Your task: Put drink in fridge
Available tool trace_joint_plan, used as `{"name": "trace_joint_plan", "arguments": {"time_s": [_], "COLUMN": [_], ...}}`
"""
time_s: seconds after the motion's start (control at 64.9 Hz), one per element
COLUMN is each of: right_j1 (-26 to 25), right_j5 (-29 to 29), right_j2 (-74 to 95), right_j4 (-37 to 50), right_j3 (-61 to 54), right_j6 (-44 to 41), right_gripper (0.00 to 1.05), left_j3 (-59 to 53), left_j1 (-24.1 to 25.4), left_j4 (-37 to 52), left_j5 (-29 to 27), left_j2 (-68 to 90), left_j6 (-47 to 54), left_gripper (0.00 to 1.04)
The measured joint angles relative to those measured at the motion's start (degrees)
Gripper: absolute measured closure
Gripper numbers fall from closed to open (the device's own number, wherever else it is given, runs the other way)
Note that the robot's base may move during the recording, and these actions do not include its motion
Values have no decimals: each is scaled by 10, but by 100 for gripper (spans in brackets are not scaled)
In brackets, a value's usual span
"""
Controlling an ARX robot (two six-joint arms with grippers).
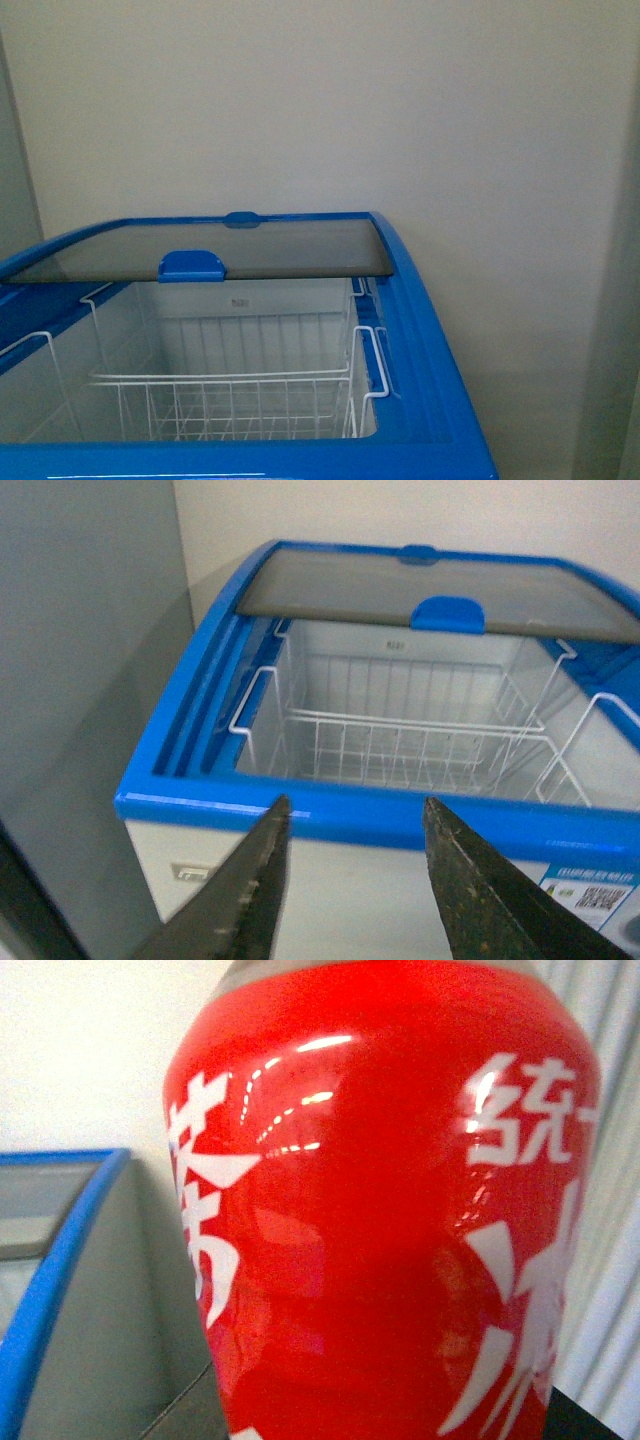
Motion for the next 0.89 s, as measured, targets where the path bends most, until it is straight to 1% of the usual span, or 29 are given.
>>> {"name": "trace_joint_plan", "arguments": {"time_s": [0.015,0.046,0.062,0.077,0.092,0.108,0.123,0.139,0.154,0.185,0.231,0.262,0.308,0.385,0.462,0.554,0.57,0.6,0.631,0.647,0.708,0.754,0.831,0.893], "right_j1": [-16,-34,-53,-62,-72,-82,-91,-110,-120,-146,-165,-175,-173,-155,-128,-86,-75,-59,-49,-39,-22,1,42,61], "right_j5": [-45,-91,-123,-153,-162,-193,-213,-248,-257,-315,-356,-389,-420,-444,-468,-470,-468,-460,-451,-440,-416,-379,-343,-334], "right_j2": [4,12,18,22,26,28,31,37,39,46,60,80,112,160,215,291,311,343,367,391,438,507,609,646], "right_j4": [-39,-84,-126,-144,-162,-179,-194,-220,-233,-256,-259,-248,-221,-193,-178,-179,-184,-191,-195,-196,-198,-197,-192,-187], "right_j3": [16,35,51,58,65,71,77,85,88,94,95,100,115,141,171,216,229,249,263,276,303,345,422,454], "right_j6": [4,6,5,5,4,3,1,-3,-5,-15,-25,-41,-70,-114,-187,-293,-331,-377,-400,-437,-493,-558,-607,-613], "right_gripper": [68,68,68,68,68,68,68,68,68,68,68,68,68,68,68,68,68,68,68,68,68,68,68,68], "left_j3": [-7,-14,-19,-21,-22,-23,-24,-26,-28,-33,-39,-47,-56,-64,-72,-80,-83,-86,-88,-90,-93,-99,-105,-108], "left_j1": [-13,-29,-43,-49,-53,-58,-62,-68,-70,-72,-72,-73,-73,-74,-74,-74,-74,-74,-75,-75,-75,-75,-75,-75], "left_j4": [-10,-14,-14,-14,-14,-14,-14,-13,-12,-12,-11,-9,-7,-4,-1,0,1,2,3,3,3,5,6,6], "left_j5": [-25,-44,-57,-60,-62,-62,-60,-59,-60,-63,-70,-70,-70,-68,-70,-70,-70,-70,-70,-70,-70,-70,-70,-70], "left_j2": [-17,-31,-42,-47,-51,-55,-58,-63,-65,-69,-73,-78,-82,-88,-93,-100,-102,-104,-106,-107,-109,-113,-119,-121], "left_j6": [1,2,2,2,2,2,3,4,4,4,4,3,5,6,6,6,6,6,6,6,6,6,6,6], "left_gripper": [67,71,74,76,78,79,81,85,86,92,97,103,102,102,102,102,102,102,102,102,102,102,102,102]}}
